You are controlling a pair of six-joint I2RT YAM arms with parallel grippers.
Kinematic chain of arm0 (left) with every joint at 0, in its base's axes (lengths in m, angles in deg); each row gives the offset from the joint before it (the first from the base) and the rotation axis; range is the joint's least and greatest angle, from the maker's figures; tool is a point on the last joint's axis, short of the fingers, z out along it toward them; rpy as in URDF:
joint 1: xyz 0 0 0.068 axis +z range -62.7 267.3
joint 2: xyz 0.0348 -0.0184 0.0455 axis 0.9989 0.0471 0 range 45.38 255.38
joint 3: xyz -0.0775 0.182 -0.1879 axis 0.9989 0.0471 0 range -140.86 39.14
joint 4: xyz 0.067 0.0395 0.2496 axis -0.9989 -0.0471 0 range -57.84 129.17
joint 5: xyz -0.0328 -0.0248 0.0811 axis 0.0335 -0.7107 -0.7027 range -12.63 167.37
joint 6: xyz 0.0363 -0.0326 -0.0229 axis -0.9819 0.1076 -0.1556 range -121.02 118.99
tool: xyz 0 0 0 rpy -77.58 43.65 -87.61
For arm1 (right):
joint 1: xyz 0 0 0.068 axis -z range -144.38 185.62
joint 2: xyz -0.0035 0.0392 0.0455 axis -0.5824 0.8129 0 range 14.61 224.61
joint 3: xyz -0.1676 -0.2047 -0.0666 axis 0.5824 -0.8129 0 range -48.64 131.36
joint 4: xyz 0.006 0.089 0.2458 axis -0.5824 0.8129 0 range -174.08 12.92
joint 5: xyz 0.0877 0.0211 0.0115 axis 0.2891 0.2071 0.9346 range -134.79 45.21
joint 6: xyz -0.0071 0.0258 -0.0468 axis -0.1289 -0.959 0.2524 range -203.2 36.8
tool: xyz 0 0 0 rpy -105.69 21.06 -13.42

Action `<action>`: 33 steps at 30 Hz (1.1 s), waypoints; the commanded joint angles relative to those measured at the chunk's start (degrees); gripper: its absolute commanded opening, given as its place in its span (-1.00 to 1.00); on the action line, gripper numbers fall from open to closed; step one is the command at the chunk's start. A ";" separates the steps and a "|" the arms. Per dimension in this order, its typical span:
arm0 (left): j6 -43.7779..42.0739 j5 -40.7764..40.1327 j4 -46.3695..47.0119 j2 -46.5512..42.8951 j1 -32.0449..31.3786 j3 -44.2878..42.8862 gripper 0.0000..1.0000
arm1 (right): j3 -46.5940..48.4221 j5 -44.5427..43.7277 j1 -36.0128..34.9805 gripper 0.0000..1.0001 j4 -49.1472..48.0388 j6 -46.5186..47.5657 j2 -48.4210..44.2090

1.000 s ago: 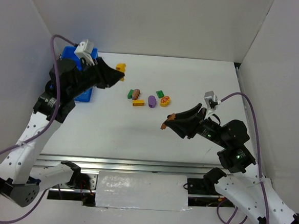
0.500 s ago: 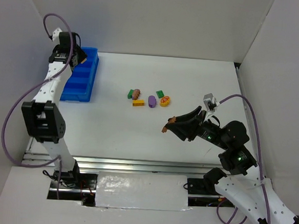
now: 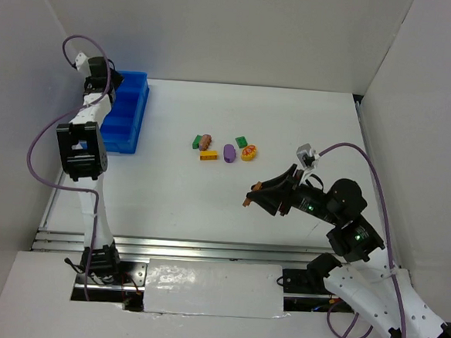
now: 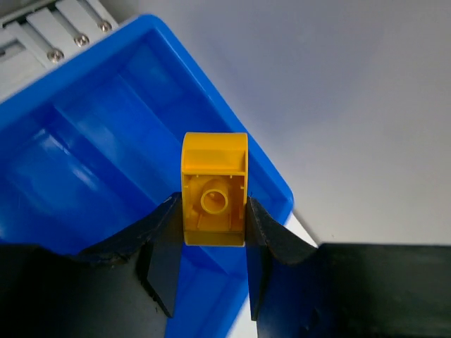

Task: Sort the legos into containers by color

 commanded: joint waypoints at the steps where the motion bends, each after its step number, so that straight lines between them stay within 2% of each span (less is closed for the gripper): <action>1: 1.25 2.89 13.84 2.75 -0.11 -1.21 -1.00 | 2.31 0.33 0.16 -1.00 1.69 1.58 0.58; 5: 0.20 3.33 11.76 8.89 -0.02 -7.44 -1.00 | 2.14 0.51 0.25 -1.00 1.95 1.84 0.93; 7: 0.11 3.33 11.31 10.58 -0.11 -10.52 -0.93 | 1.96 0.24 0.25 -1.00 2.48 2.11 1.28; 9: -0.07 3.51 12.44 12.25 -0.02 -11.40 -0.76 | 1.79 0.42 0.25 -1.00 2.48 2.11 1.55; 11: -0.07 3.59 13.32 13.21 -0.02 -11.67 -0.73 | 1.61 0.59 0.25 -1.00 2.48 2.02 1.72; 14: -0.59 3.51 13.77 13.83 -0.02 -12.02 -0.55 | 1.52 0.86 0.25 -1.00 2.74 2.20 1.90; 15: -0.68 3.59 13.68 13.92 -0.11 -12.11 -0.36 | 1.52 0.86 0.34 -1.00 2.91 2.28 1.90; 16: -0.77 3.59 13.59 14.01 -0.02 -12.11 -0.26 | 1.61 0.94 0.25 -1.00 2.92 2.28 1.90; 17: -0.86 3.59 13.33 14.10 -0.02 -11.85 -0.07 | 1.61 1.03 0.16 -1.00 2.74 2.11 1.99; 20: -0.60 4.12 14.03 12.79 0.07 -9.05 0.28 | 1.61 1.38 0.25 -1.00 2.48 2.11 2.16; 22: -0.60 4.65 17.18 11.29 0.07 -6.50 0.32 | 1.52 1.12 0.16 -1.00 2.56 2.20 2.16; 24: -0.33 4.47 17.81 9.53 0.07 -4.65 0.45 | 1.43 1.21 0.16 -1.00 2.30 2.11 2.34; 28: -0.07 3.94 16.58 7.95 0.33 -4.21 0.48 | 1.26 1.56 0.25 -1.00 1.86 1.76 2.69; 31: -0.42 3.77 18.85 2.18 0.42 0.09 0.56 | 1.08 -0.10 0.25 -1.00 1.60 1.41 3.39; 33: -0.94 3.68 20.10 -1.18 0.33 3.52 0.68 | 1.69 -0.99 0.25 -1.00 2.12 1.14 4.88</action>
